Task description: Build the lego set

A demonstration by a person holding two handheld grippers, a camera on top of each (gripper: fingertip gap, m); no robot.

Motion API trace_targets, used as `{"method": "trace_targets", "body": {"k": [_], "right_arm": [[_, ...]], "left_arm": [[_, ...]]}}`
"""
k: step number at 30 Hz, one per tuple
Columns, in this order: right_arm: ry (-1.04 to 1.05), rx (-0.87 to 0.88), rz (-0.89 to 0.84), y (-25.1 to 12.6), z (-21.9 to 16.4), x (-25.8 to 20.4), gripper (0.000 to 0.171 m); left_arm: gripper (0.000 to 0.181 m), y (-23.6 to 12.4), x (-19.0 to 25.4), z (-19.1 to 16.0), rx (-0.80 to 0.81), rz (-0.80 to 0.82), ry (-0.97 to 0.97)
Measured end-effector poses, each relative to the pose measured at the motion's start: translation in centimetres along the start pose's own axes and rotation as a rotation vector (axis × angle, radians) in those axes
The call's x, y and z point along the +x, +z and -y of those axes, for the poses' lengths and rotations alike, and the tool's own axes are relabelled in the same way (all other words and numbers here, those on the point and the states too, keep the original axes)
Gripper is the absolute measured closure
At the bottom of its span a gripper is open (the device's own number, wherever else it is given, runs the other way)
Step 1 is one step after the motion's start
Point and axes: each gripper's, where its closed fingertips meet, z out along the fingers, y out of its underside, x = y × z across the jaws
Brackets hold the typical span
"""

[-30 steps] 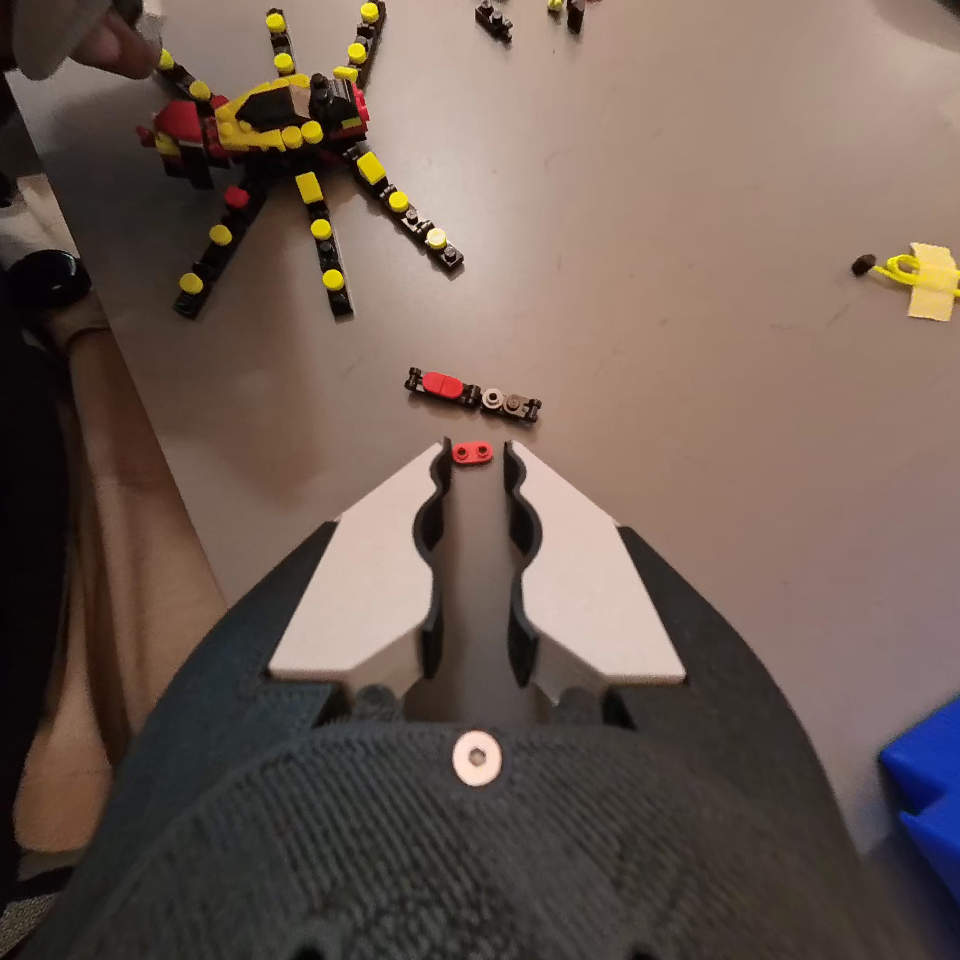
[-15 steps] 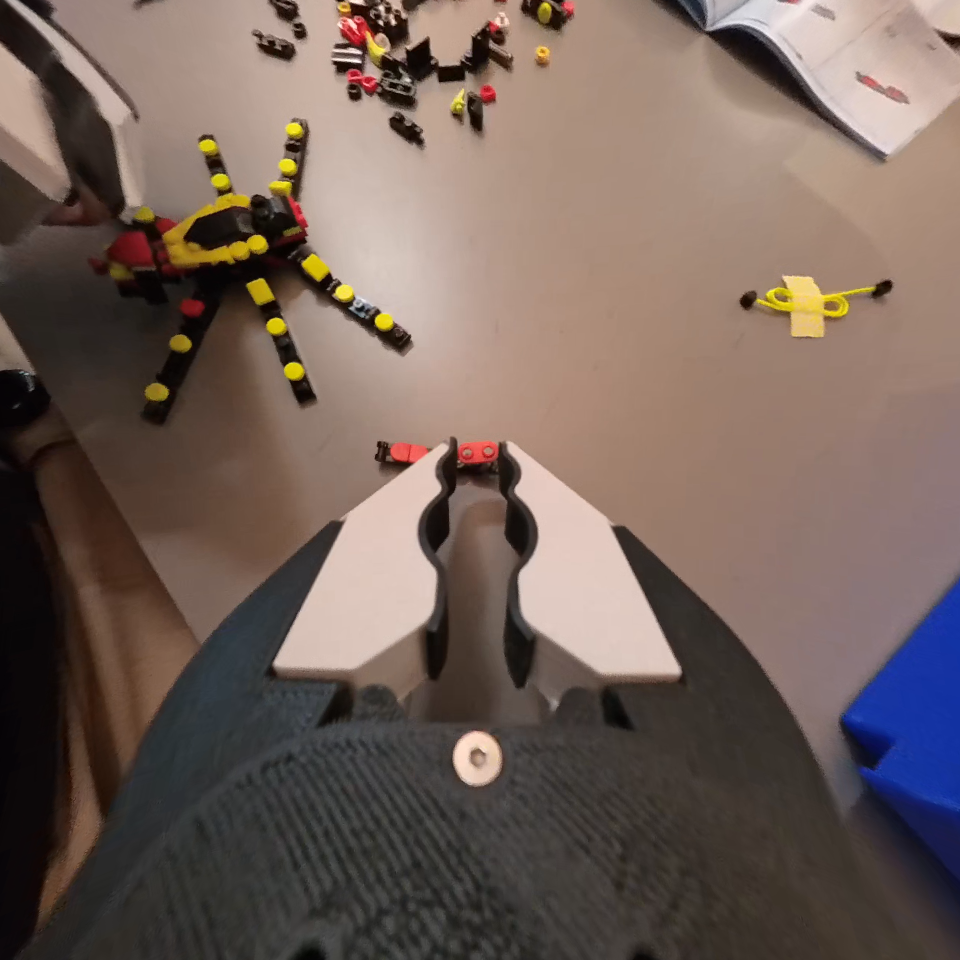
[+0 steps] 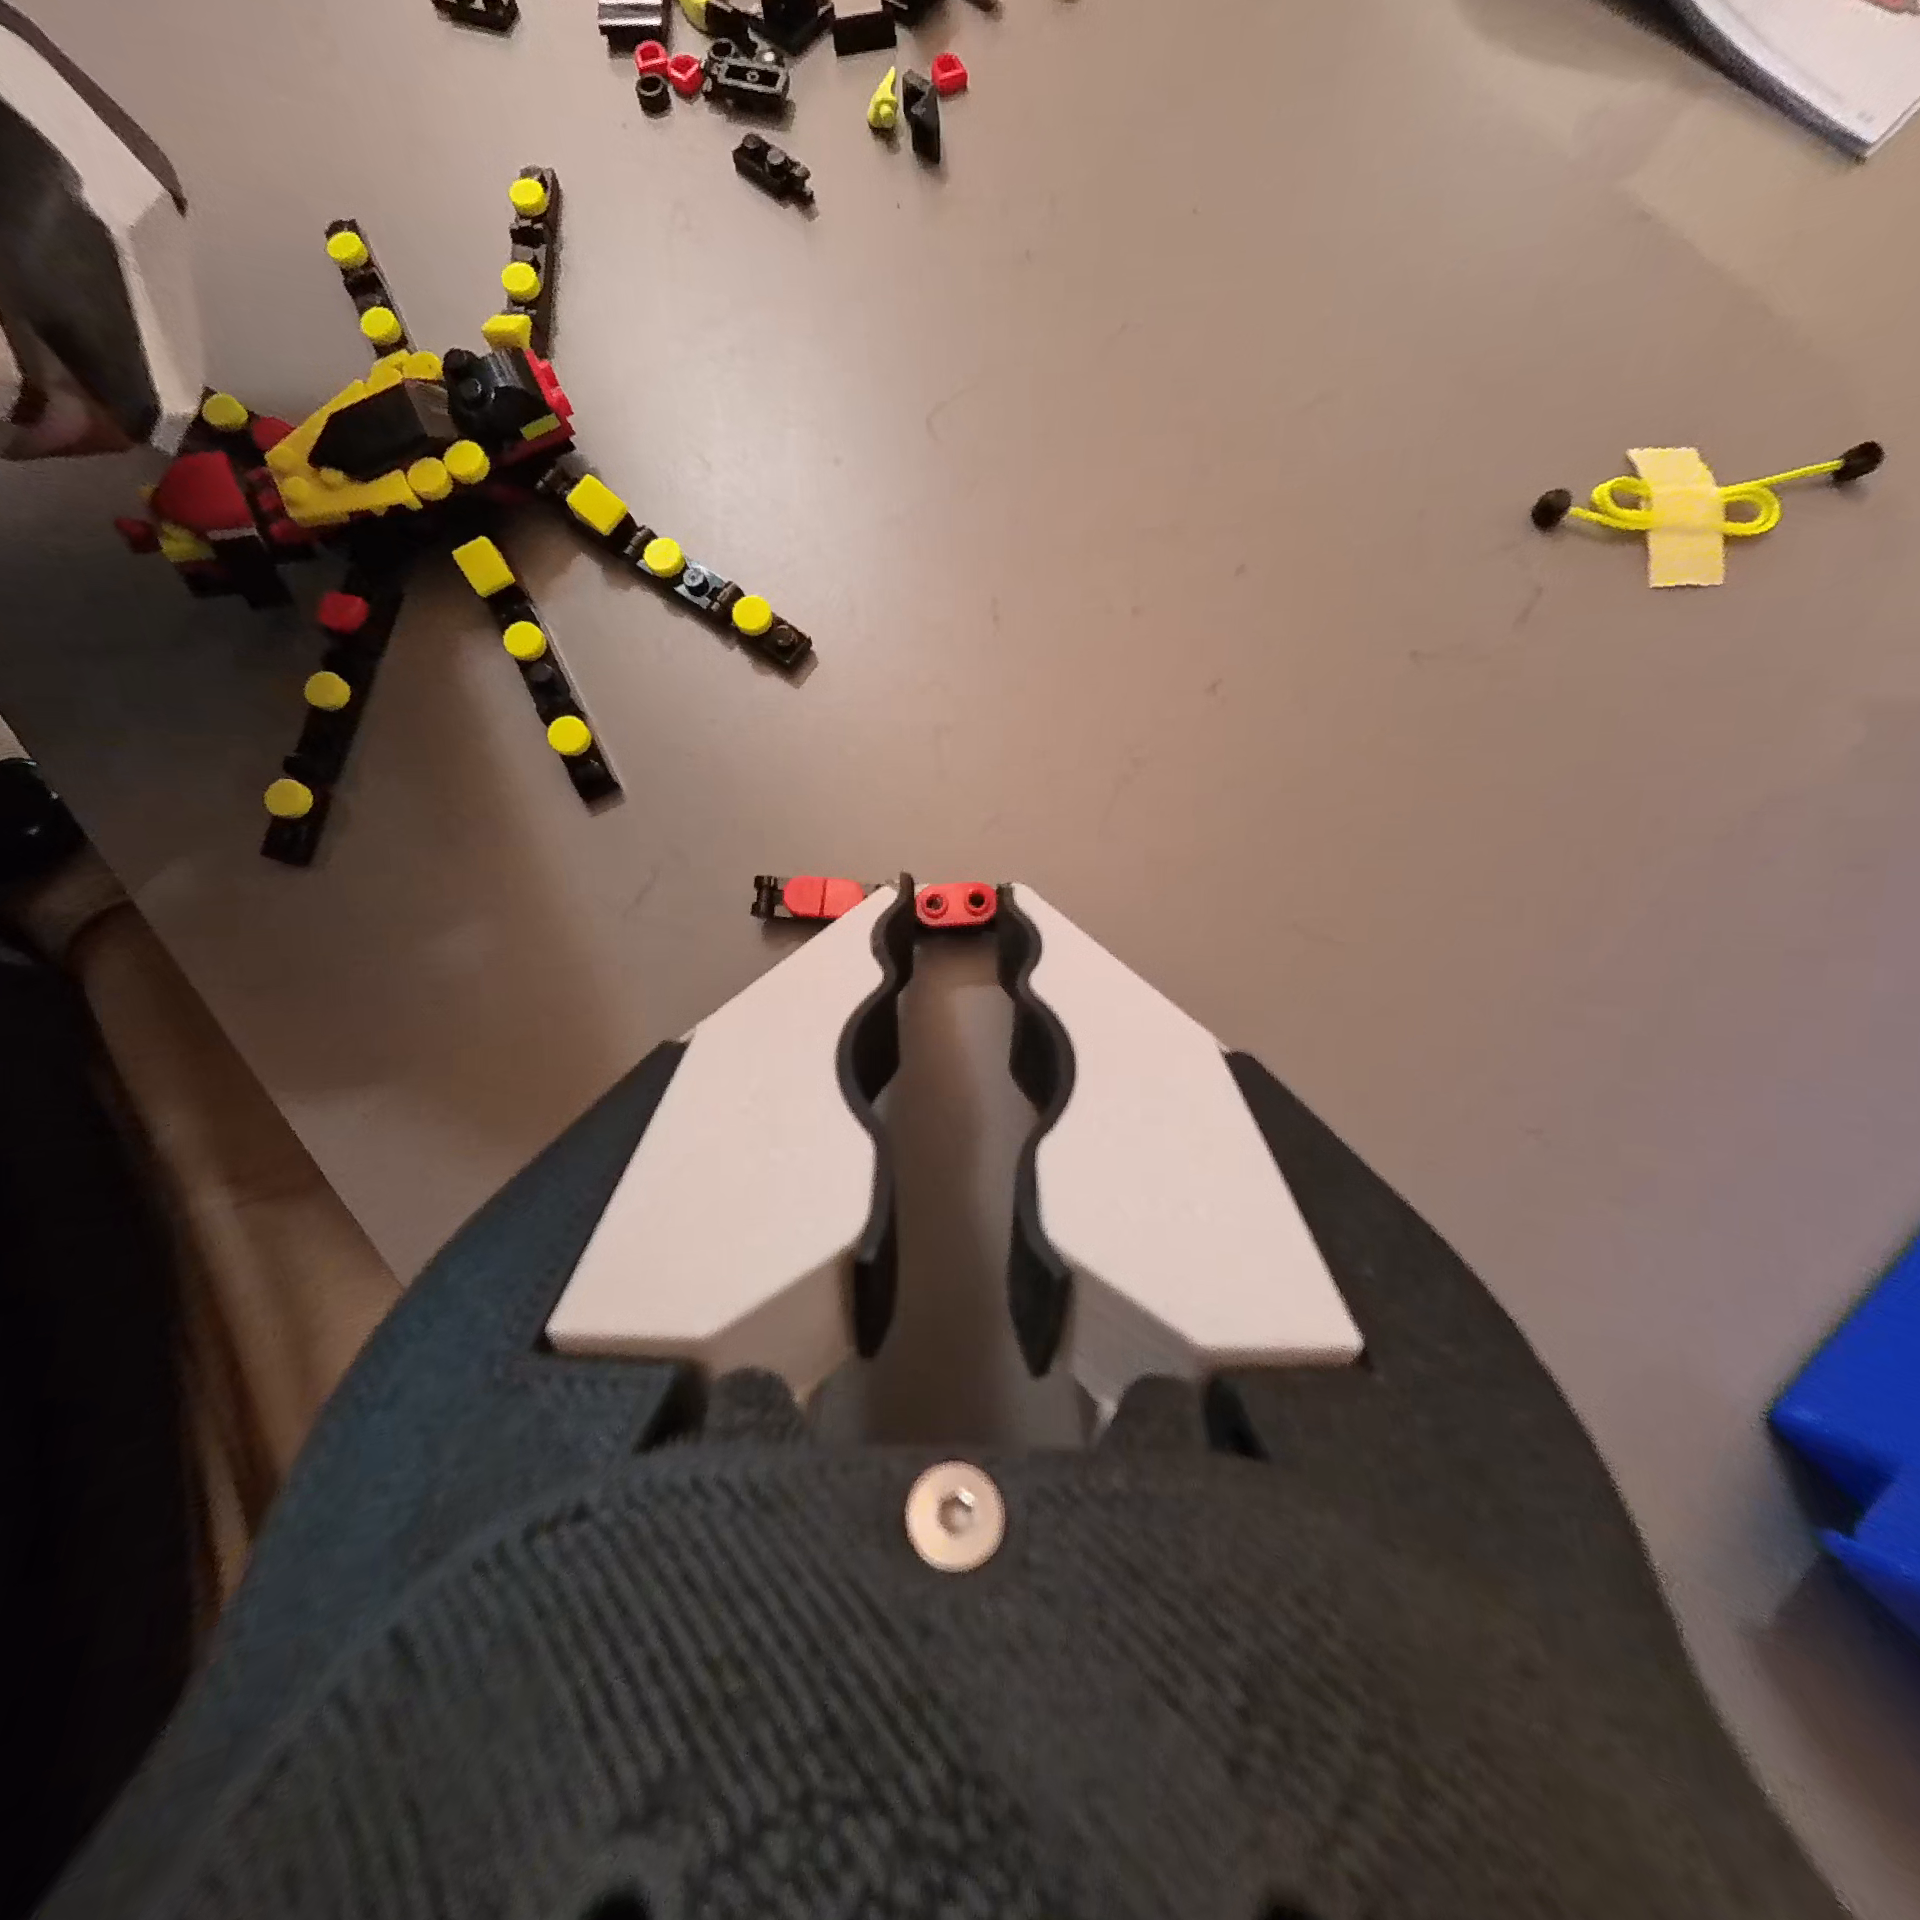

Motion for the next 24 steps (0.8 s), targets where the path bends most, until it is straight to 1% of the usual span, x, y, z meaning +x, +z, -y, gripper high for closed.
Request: {"method": "trace_targets", "body": {"k": [24], "right_arm": [[0.078,-0.041,-0.048,0.17,0.06,0.07,0.158]], "left_arm": [[0.176,-0.11,-0.31,0.21,0.008,0.000,-0.023]]}}
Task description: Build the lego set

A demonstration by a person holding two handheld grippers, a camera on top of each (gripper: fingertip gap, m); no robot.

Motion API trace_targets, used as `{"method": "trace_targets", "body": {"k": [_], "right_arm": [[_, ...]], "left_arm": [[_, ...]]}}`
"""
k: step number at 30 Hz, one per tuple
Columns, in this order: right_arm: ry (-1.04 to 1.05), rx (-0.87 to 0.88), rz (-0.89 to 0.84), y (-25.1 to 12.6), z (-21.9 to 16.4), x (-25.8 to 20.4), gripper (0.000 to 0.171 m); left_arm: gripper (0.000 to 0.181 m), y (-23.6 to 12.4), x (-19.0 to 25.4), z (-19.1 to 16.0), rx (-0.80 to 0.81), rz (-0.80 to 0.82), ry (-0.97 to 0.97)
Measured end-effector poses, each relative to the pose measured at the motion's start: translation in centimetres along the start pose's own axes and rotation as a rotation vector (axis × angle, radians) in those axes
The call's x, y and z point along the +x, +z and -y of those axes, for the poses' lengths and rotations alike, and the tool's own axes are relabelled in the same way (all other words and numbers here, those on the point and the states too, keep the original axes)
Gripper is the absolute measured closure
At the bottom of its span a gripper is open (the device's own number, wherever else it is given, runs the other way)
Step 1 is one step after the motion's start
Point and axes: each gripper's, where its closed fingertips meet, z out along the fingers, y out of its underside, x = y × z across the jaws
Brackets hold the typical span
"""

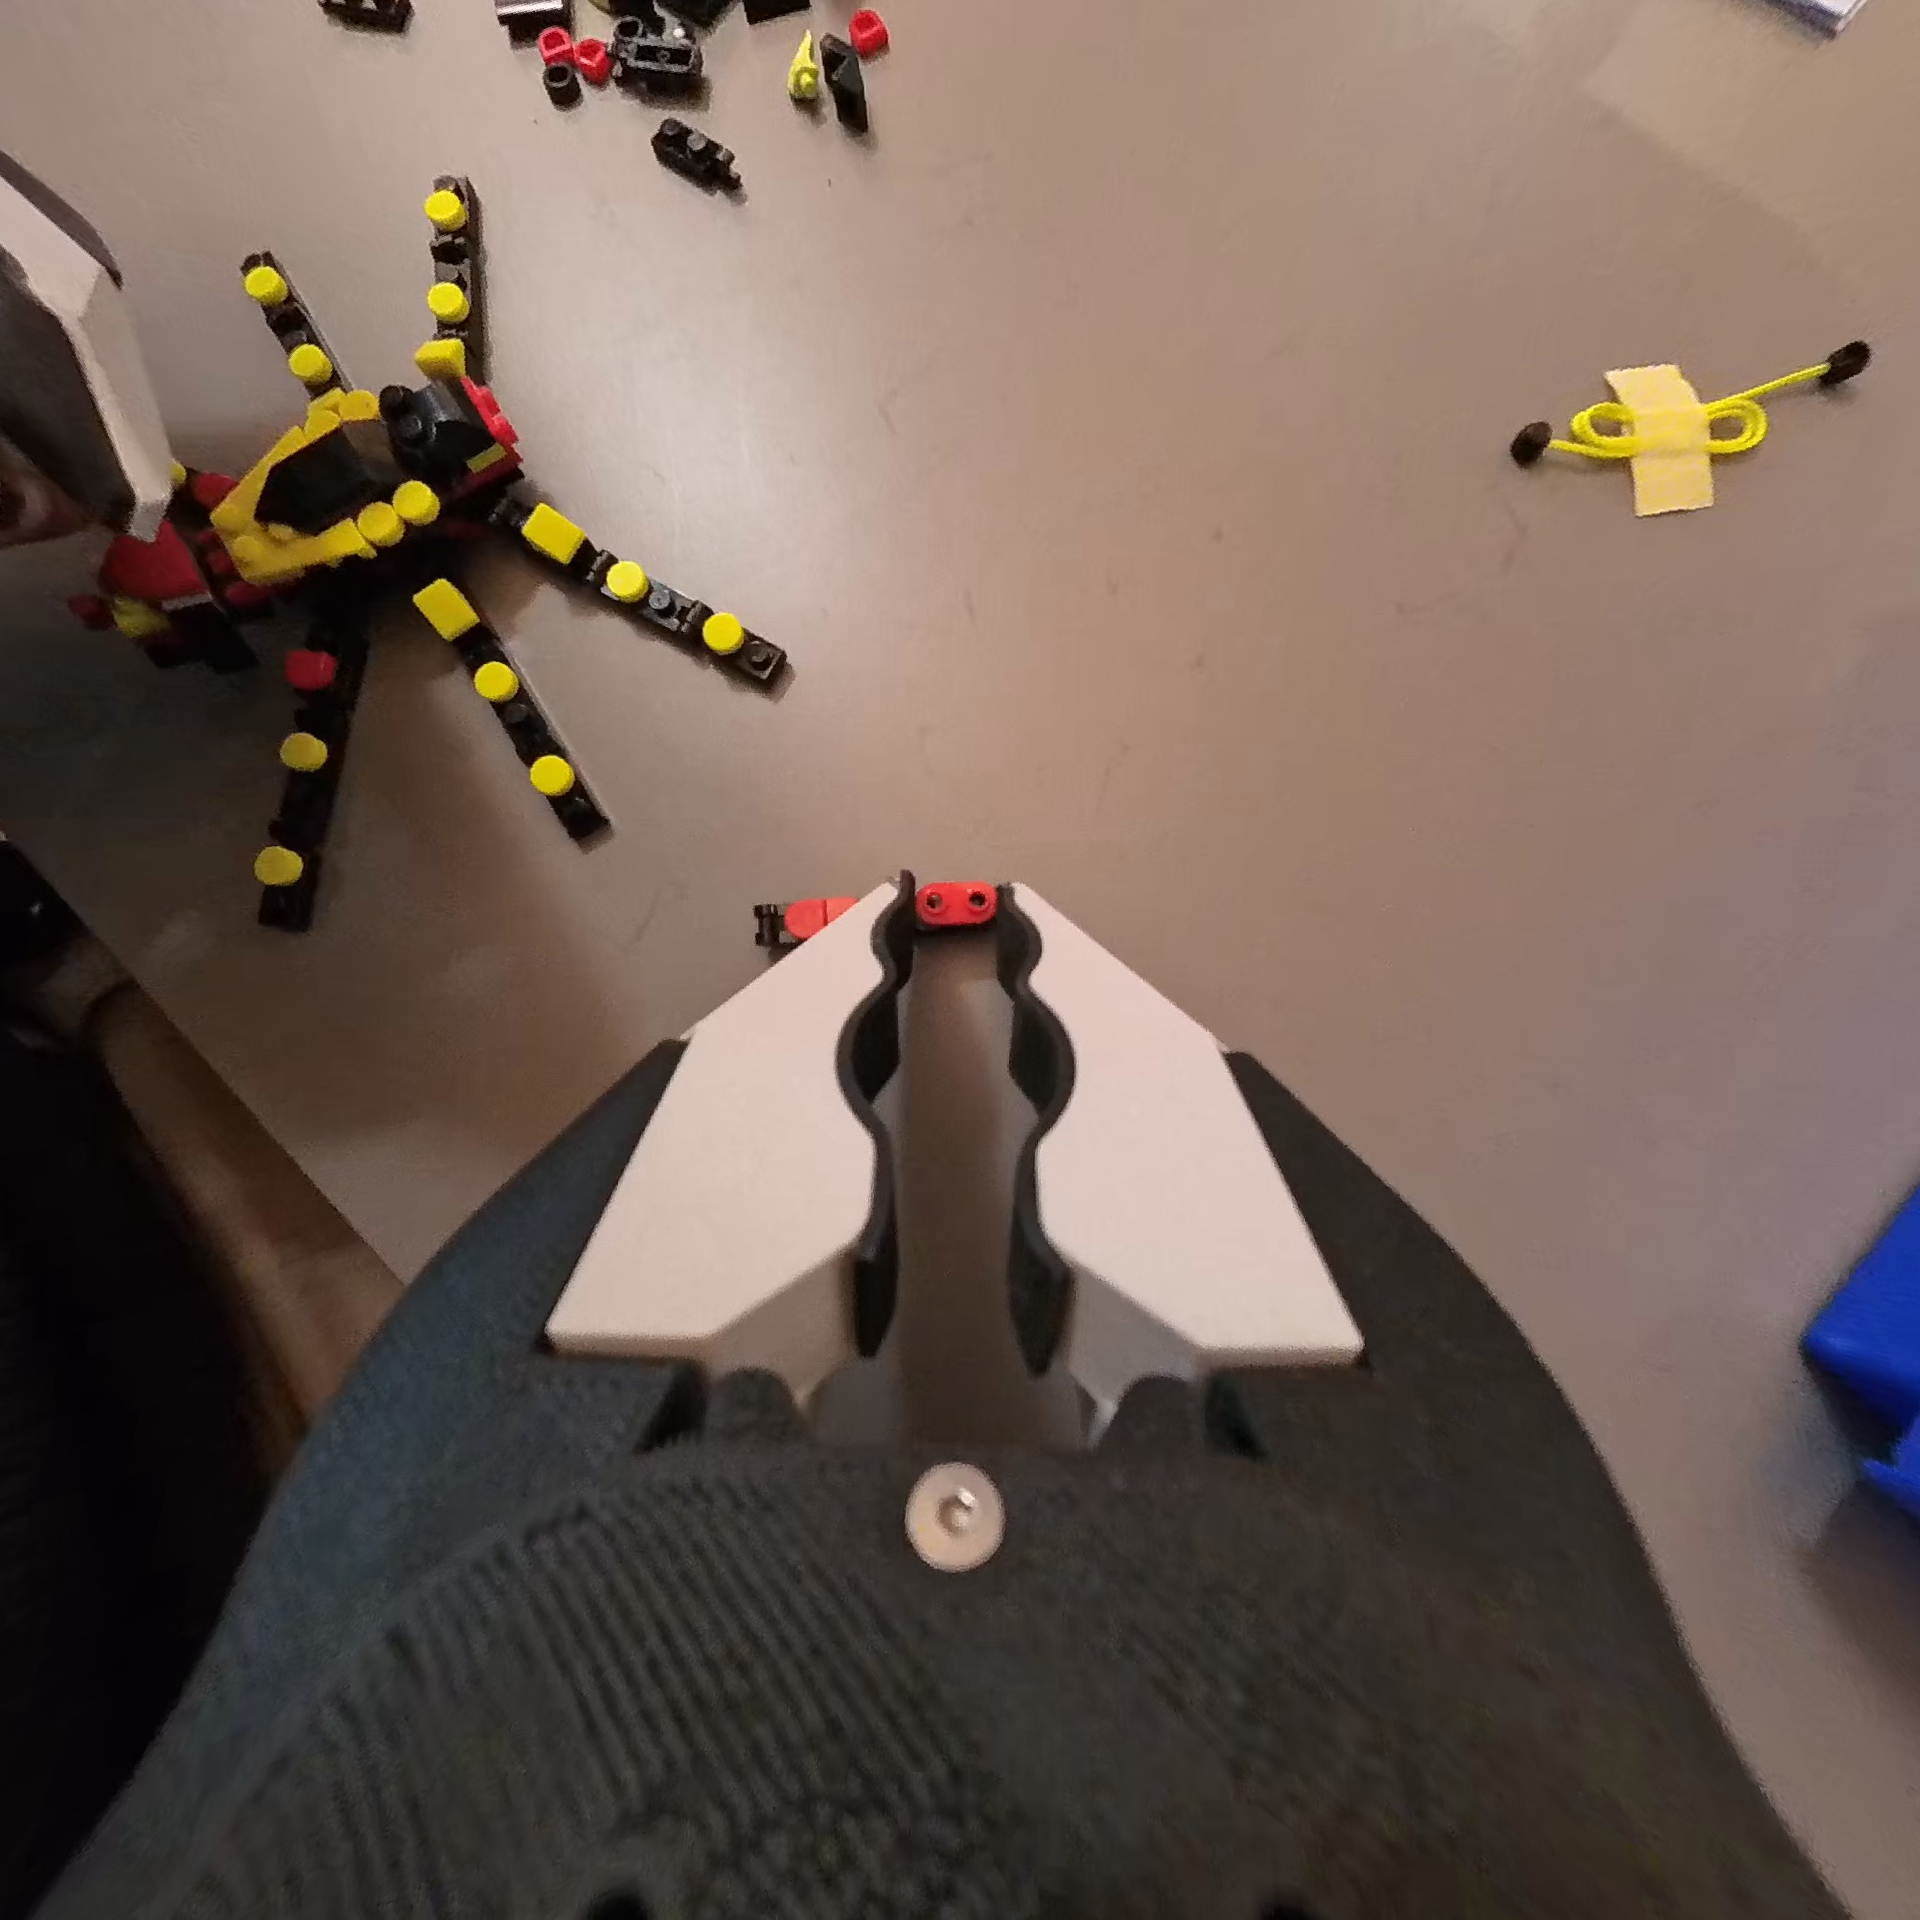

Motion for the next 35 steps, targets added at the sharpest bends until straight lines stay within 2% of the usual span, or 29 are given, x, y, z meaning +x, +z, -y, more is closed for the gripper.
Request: {"method": "trace_targets", "body": {"k": [22,35], "right_arm": [[-0.033,-0.026,0.040,-0.01,-0.12,-0.20,0.157],[-0.034,-0.159,0.038,0.04,-0.26,-0.21,0.157]], "left_arm": [[0.176,0.08,-0.38,0.11,0.000,-0.002,-0.025],[0.175,-0.05,-0.50,0.33,0.009,-0.003,-0.037]]}}
